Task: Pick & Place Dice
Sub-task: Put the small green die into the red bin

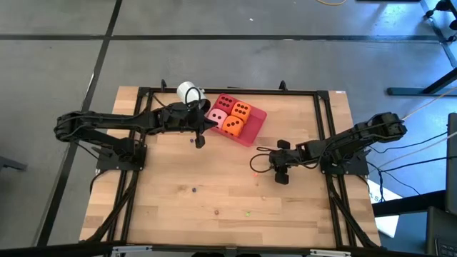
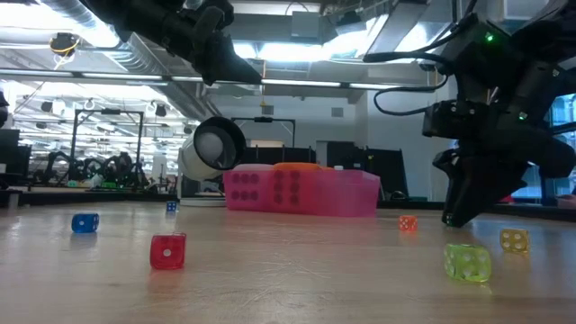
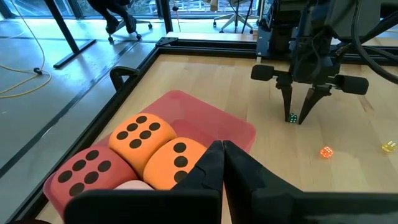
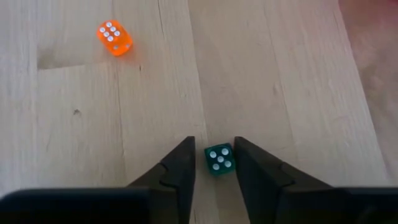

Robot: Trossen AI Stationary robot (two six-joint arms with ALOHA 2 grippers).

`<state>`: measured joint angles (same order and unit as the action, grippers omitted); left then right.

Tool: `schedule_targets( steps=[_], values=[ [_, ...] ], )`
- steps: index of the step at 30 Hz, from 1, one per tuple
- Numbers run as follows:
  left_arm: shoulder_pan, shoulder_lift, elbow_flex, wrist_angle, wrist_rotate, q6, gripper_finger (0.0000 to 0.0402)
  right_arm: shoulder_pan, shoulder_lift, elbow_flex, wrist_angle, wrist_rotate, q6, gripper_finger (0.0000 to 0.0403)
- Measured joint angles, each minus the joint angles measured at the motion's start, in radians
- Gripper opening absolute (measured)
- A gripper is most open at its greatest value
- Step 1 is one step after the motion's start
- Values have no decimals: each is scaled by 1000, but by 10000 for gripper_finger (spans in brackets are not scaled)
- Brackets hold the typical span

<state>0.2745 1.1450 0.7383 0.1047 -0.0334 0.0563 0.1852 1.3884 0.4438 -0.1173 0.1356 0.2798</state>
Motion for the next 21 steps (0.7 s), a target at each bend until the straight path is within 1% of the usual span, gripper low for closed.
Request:
schedule_targets(
  steps=[16, 21],
  values=[
    [0, 0, 0, -1, 0, 7, 6, 0, 1, -3, 22, 6, 5, 77],
    [0, 0, 0, -1, 0, 9, 4, 0, 1, -3, 31, 8, 0, 73]
  ],
)
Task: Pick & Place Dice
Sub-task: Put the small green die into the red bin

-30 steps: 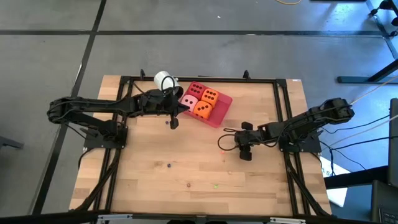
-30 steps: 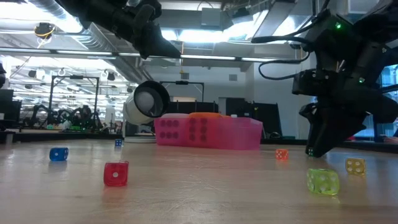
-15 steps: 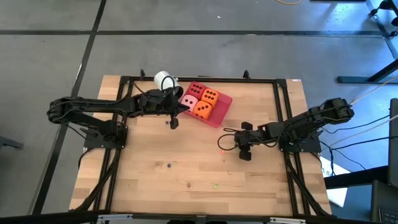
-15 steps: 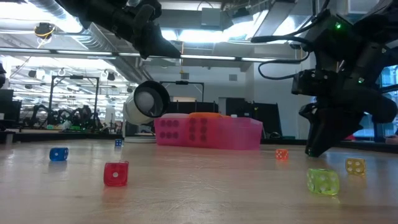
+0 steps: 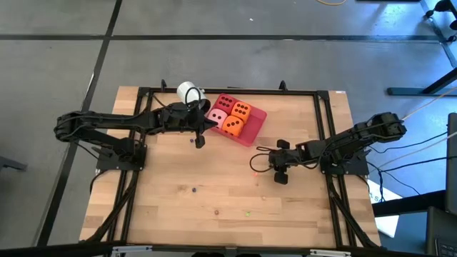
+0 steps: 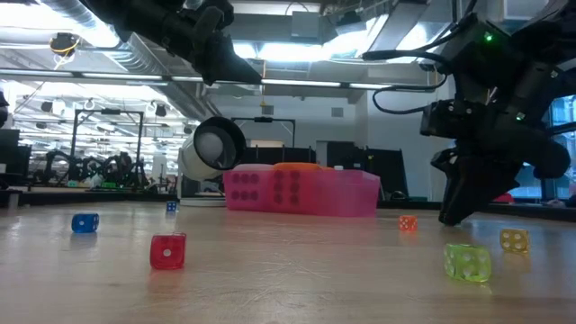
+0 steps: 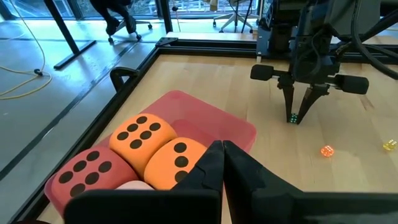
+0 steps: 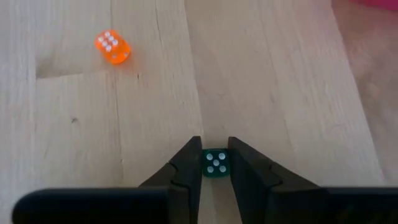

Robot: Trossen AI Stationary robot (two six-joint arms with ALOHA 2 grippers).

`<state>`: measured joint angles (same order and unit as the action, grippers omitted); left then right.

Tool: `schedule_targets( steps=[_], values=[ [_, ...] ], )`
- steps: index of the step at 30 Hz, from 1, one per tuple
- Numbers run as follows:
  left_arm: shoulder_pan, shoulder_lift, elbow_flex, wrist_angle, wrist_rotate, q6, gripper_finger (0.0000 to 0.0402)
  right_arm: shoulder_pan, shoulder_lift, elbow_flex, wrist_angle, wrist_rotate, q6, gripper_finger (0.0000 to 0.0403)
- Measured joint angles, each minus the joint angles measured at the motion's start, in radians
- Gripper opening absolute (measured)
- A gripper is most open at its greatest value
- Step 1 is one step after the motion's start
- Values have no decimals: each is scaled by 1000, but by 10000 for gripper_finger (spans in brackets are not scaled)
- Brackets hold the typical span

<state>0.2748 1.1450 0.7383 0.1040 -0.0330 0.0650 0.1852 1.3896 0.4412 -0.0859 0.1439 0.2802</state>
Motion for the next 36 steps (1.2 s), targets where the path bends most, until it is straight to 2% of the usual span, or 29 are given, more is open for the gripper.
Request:
schedule_targets(
  steps=[8, 12, 16, 22, 27, 29, 33, 36],
  values=[
    [0, 0, 0, 0, 0, 2, 3, 0, 0, 0, 121, 55, -20, 73],
    [0, 0, 0, 0, 0, 2, 3, -1, 0, 0, 200, 154, -116, 73],
    [0, 0, 0, 0, 0, 1, 1, -16, 0, 0, 357, 284, -234, 73],
    [0, 0, 0, 0, 0, 1, 3, -100, 0, 0, 668, 342, -452, 73],
    [0, 0, 0, 1, 0, 1, 2, -236, -1, 1, 780, 398, -451, 73],
    [0, 0, 0, 1, 0, 1, 1, -301, -1, 1, 780, 365, -417, 73],
    [0, 0, 0, 4, 0, 1, 3, -438, 24, 2, 772, 160, -349, 73],
    [0, 0, 0, 4, -1, 1, 6, -492, 52, 35, 706, 36, -340, 73]
  ],
)
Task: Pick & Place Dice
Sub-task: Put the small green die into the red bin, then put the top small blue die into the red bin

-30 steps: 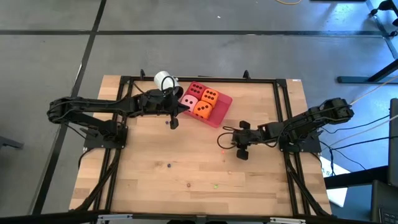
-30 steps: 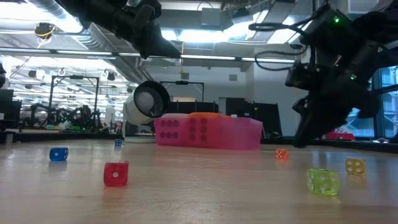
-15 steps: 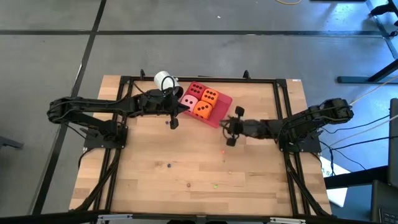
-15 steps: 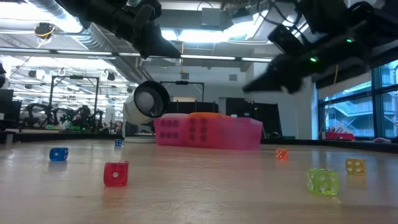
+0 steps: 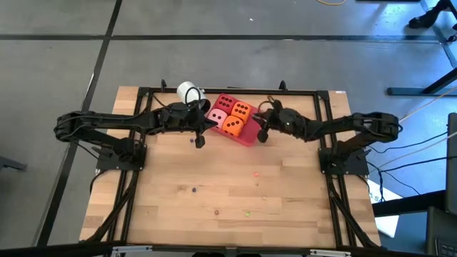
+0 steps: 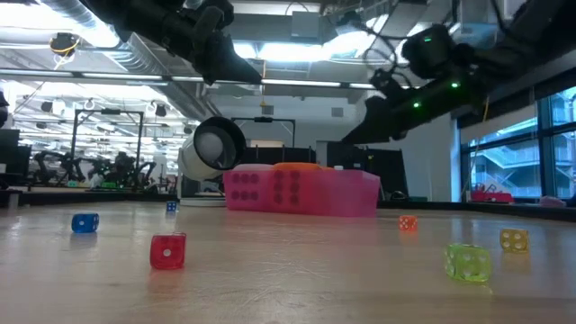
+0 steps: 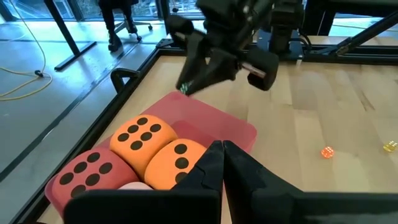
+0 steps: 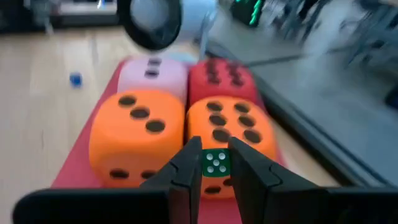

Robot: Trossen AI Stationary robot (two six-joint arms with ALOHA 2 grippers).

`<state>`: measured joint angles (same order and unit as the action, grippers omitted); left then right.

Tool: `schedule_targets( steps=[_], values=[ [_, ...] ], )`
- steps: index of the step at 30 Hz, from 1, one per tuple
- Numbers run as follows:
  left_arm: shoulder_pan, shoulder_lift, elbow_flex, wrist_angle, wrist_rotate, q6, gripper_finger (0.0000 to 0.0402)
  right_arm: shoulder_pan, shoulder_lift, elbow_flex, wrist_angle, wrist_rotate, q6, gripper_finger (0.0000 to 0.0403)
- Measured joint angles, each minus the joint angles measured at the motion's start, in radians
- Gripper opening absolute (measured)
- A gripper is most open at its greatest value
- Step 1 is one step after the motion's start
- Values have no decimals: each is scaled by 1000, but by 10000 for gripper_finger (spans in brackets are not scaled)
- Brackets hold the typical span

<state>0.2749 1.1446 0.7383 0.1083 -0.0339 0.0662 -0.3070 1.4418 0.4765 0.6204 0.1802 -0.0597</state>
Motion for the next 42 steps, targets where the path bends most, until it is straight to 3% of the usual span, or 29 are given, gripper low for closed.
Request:
schedule_targets(
  steps=[3, 8, 12, 19, 24, 31, 37, 42],
  values=[
    [0, 0, 0, 0, -1, 0, 6, -30, 26, 104, -202, -16, -7, 73],
    [0, 0, 0, 0, -1, 0, 2, -63, 86, 341, -693, -14, 1, 73],
    [0, 0, 0, 0, -2, 24, 1, -82, 176, 480, -898, -17, 35, 73],
    [0, 0, 0, 0, -2, 41, 4, -108, 338, 614, -980, -17, 58, 73],
    [0, 0, 0, -4, -1, 50, 1, -120, 366, 667, -1039, -52, 102, 78],
    [0, 0, 0, -8, 0, 53, 5, -121, 367, 674, -1054, -98, 101, 136],
    [0, 0, 0, -8, 0, 53, 4, -121, 368, 674, -1060, -50, 104, 188],
    [0, 0, 0, -8, 0, 53, 1, -121, 368, 674, -1065, -42, 98, 207]
  ],
)
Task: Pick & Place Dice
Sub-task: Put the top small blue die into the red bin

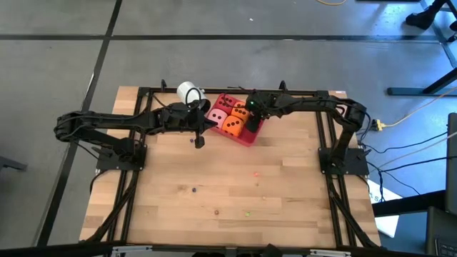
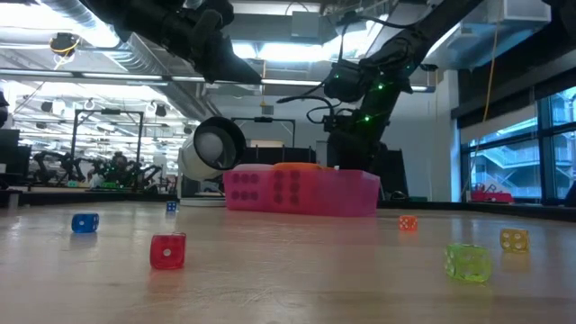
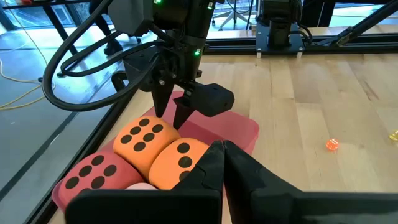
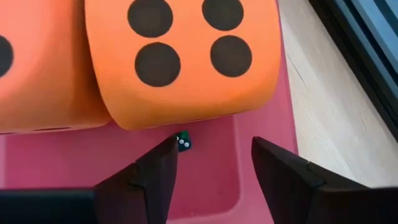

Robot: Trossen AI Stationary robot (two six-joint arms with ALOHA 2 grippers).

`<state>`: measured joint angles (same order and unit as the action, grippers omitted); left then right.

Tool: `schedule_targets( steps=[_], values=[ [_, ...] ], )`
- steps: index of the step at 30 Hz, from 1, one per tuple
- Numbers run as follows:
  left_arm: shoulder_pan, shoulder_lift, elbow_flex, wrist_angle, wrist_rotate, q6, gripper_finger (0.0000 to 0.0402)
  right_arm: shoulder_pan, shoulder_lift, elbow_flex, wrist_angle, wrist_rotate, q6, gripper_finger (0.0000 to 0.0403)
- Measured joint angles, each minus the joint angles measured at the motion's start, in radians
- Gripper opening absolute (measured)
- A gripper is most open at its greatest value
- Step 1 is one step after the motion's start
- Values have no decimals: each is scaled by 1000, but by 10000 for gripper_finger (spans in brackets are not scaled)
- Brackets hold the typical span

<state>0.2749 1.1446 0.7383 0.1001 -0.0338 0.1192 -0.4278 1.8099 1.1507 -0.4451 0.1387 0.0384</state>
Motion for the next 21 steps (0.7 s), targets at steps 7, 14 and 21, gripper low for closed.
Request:
schedule_targets(
  steps=[7, 14, 21],
  values=[
    [0, 0, 0, 0, 0, 0, 3, 2, 0, 10, -15, 3, -24, 205],
    [0, 6, 0, -76, 0, -67, 2, 8, 0, 155, -191, 3, 19, 198],
    [1, 18, 0, -154, -10, -54, 1, 63, -13, 242, -393, 4, -18, 199]
  ],
)
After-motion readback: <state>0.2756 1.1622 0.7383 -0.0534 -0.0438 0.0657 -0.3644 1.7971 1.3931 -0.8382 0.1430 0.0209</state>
